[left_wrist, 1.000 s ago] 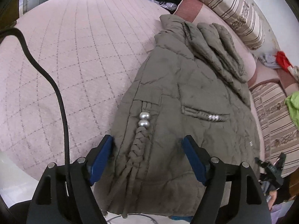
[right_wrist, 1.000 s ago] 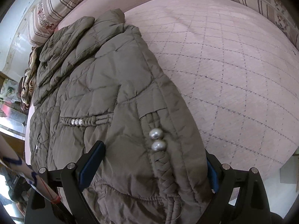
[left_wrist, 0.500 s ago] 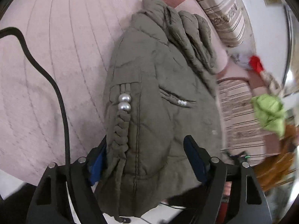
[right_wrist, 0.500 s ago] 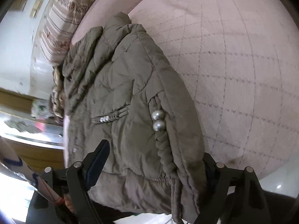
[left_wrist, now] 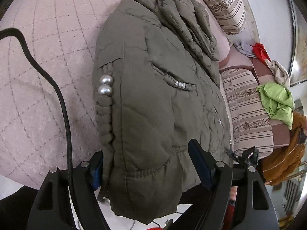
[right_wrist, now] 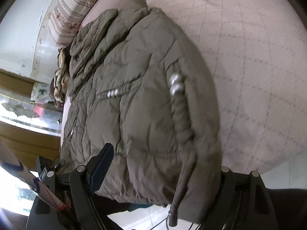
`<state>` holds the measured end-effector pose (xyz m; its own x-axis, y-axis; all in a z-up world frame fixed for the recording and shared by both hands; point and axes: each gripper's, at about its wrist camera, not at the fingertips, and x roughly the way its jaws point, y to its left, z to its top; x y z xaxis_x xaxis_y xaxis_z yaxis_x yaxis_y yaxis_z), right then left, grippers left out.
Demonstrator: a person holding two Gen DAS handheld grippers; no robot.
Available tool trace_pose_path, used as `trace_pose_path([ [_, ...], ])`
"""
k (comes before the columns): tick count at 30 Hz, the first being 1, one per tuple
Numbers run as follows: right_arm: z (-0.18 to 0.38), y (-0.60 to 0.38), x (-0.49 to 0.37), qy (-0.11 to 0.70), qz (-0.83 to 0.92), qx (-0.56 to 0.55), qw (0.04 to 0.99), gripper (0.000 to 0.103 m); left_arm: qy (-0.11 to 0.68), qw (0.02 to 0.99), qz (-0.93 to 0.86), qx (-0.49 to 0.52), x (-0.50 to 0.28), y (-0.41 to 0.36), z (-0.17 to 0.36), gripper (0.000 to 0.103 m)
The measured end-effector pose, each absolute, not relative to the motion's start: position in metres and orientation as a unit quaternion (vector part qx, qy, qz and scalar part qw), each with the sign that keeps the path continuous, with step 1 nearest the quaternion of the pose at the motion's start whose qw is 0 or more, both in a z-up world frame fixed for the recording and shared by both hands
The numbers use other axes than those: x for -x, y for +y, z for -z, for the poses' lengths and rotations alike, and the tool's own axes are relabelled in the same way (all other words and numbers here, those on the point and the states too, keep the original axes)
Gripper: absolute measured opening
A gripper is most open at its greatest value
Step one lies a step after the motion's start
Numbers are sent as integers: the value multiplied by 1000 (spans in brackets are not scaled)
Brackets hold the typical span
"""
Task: Fold large clothes
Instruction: 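Grasp the jacket hem with the left gripper while the right gripper grasps it too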
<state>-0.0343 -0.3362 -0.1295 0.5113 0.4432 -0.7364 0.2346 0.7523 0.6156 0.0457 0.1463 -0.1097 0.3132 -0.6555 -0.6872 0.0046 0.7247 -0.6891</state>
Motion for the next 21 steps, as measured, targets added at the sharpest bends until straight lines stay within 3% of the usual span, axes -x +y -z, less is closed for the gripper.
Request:
trace_pose_path([
  [7, 134, -334, 39, 484, -65, -348, 800, 78, 533, 759, 204, 312, -41, 149, 111, 73],
  [11, 131, -323, 36, 493, -43, -300, 816, 68, 538, 786, 156, 261, -31, 143, 104, 43],
  [12, 129, -318, 35, 495, -33, -280, 822, 60, 538, 789, 150, 256, -29, 143, 102, 39],
  [16, 122, -311, 36, 488, -29, -256, 834, 36, 525, 806, 127, 241, -20, 141, 84, 31],
  [21, 103, -313, 50, 456, -37, -264, 849, 29, 502, 836, 109, 192, -11, 128, 53, 28],
])
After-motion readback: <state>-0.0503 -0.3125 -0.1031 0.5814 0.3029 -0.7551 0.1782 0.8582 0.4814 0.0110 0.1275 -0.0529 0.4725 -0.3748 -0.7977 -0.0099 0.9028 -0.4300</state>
